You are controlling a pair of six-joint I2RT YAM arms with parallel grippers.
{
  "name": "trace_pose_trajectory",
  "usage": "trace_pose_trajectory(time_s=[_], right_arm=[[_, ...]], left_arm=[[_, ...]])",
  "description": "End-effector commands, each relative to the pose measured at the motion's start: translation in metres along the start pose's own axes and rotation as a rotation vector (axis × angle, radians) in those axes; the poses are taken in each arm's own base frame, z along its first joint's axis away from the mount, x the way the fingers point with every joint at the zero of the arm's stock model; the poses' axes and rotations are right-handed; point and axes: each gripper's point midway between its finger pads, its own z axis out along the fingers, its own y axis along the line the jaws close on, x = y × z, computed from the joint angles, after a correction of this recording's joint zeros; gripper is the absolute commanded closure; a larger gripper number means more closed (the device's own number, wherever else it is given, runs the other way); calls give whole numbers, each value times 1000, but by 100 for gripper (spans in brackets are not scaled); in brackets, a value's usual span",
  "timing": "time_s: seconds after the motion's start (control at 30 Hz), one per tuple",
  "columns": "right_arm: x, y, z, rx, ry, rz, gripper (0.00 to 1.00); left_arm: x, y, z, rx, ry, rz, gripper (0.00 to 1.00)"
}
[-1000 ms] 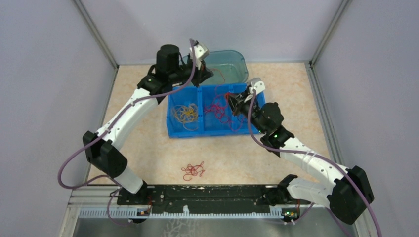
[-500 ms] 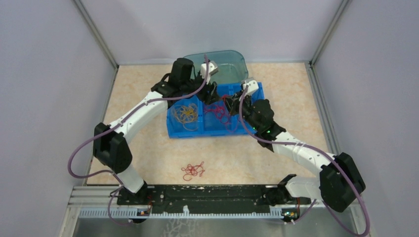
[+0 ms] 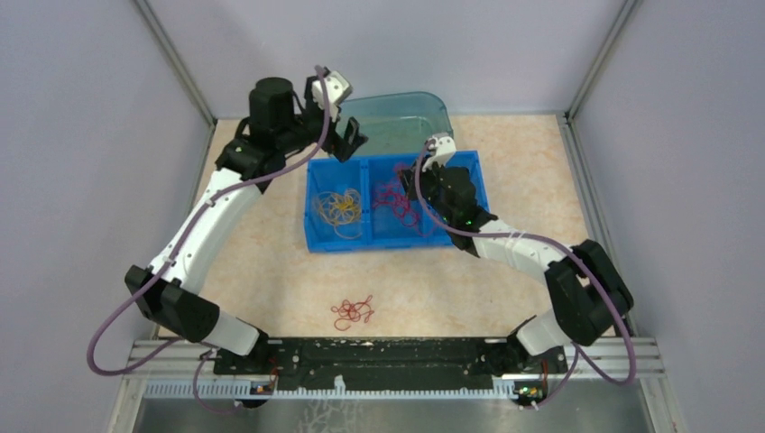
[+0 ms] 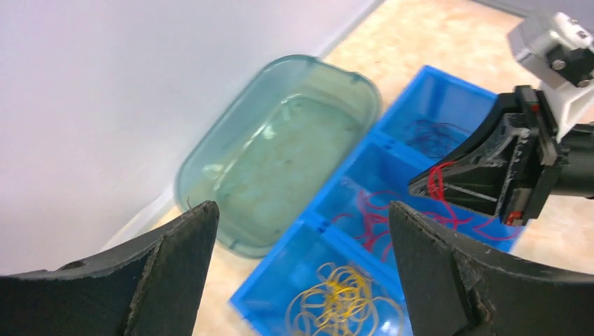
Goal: Untangle the cables
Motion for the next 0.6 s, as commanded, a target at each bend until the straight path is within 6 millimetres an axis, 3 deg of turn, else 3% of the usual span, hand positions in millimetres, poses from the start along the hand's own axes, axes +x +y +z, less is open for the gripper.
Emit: trace_pose_trajectory(time_s=[0.0, 0.07, 0.1, 0.23, 0.57], right_arm=[[-36, 9, 34, -30, -121, 60, 100], [-35, 11, 45, -43, -127, 92, 100], [-24, 10, 54, -44, -108, 110, 100], [-23, 26, 78, -114, -95, 183, 100], [-31, 57, 93, -136, -75, 111, 100]], left_arm=[[11, 48, -33, -124, 68, -30, 4], [9, 58, -47, -145, 44, -65, 4], [10, 60, -52, -148, 38, -73, 4], [12, 54, -64, -143, 18, -59, 5], [27, 38, -69, -96, 19, -71, 5]])
